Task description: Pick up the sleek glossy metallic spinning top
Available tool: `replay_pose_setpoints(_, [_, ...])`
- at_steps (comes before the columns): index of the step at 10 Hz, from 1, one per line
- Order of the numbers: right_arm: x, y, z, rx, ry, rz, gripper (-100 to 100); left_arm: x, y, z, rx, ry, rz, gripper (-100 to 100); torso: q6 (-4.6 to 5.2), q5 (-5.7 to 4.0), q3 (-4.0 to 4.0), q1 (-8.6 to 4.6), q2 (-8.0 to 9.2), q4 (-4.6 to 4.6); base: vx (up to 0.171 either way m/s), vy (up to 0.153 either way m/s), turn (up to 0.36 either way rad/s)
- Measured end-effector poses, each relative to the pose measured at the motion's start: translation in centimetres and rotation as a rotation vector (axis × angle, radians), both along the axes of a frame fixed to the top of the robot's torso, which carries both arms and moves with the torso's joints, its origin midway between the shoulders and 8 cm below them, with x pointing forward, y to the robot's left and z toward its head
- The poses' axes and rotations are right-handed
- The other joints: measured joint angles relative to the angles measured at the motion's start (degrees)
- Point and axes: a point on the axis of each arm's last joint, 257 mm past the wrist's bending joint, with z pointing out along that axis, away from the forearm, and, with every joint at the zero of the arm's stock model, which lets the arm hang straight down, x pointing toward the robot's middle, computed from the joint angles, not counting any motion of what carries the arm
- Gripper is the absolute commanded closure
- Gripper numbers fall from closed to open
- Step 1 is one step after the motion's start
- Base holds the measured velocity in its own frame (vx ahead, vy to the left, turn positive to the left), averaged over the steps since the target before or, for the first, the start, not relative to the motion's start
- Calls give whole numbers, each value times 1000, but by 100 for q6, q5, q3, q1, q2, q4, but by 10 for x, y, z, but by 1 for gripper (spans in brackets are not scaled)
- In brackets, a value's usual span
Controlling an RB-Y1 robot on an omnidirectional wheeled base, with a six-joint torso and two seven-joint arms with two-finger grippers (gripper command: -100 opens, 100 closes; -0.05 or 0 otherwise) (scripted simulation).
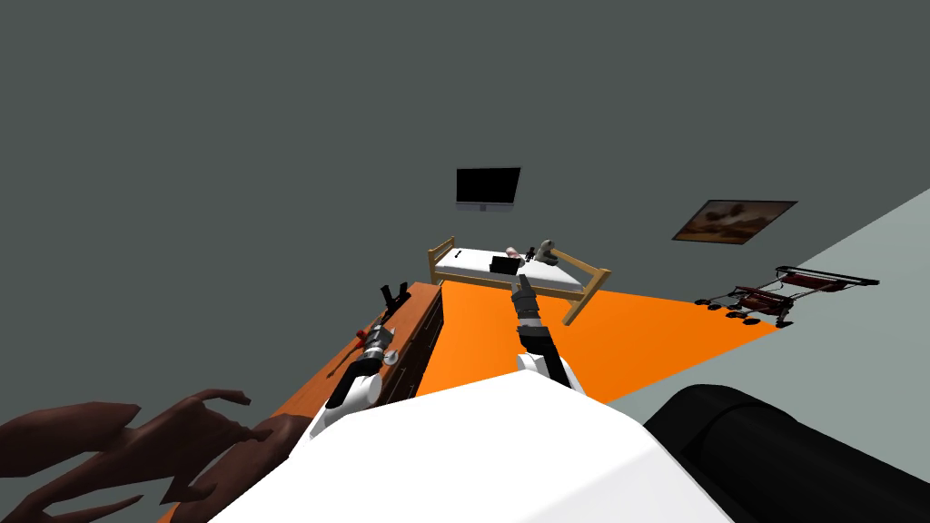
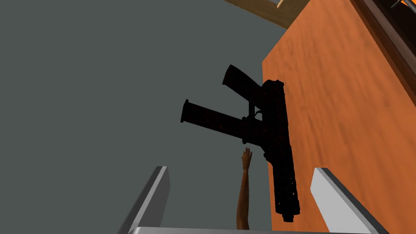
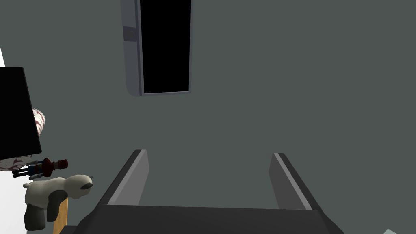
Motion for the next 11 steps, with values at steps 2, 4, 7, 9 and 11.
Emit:
replay_pose_setpoints(2, [0, 0, 0, 0, 0, 0, 0, 0, 1, -20, -41, 39, 9, -100, 0, 0, 0, 0, 0, 0, 0, 0, 0])
replay_pose_setpoints(4, [0, 0, 0, 0, 0, 0, 0, -2, -1, -41, -81, 79, 18, -100, 0, 0, 0, 0, 0, 0, 0, 0, 0])
replay_pose_setpoints(7, [0, 0, 0, 0, 0, 0, 0, -9, -1, -74, -157, 148, 39, -100, -1, 0, 0, 0, 1, 0, 1, 2, 0])
replay_pose_setpoints(9, [0, 0, 0, 0, 0, 0, 0, -11, -5, -93, -207, 188, 51, -100, -1, 0, 0, 0, 0, 0, 2, 3, 0])
replay_pose_setpoints(11, [0, 0, 0, 0, 0, 0, 0, -15, -9, -112, -260, 231, 67, -100, 0, 0, 0, 2, -1, 0, 5, 8, -1])
